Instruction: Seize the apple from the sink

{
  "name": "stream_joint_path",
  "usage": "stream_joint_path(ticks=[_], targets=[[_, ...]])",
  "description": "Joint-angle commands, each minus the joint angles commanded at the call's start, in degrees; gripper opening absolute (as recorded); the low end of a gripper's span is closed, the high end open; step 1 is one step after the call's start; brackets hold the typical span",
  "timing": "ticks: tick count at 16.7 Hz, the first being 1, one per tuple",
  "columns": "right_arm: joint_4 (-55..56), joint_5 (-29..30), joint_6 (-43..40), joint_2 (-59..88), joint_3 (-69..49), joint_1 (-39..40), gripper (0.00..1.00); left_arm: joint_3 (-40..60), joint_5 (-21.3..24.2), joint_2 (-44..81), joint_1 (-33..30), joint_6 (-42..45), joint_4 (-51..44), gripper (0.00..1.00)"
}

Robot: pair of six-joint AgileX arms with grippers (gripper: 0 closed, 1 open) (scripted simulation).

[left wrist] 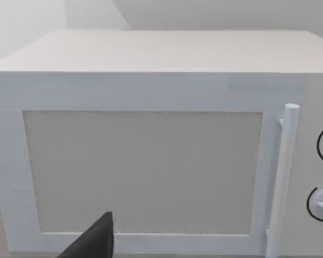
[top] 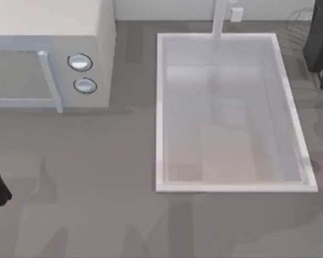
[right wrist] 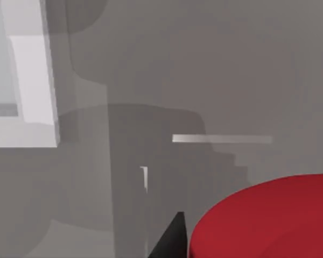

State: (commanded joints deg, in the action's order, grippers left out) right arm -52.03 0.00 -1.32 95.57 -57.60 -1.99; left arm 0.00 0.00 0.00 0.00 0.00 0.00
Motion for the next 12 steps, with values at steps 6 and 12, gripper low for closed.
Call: stream_joint_path(ticks=[6,12], targets=[[0.0,0.0,0.0,0.0,0.0,0.0,0.98,0.0,0.0,0.0,0.0,0.0,0.0,1.00],[0.0,0.0,0.0,0.0,0.0,0.0,1.00,0.0,0.0,0.0,0.0,0.0,0.0,1.00]])
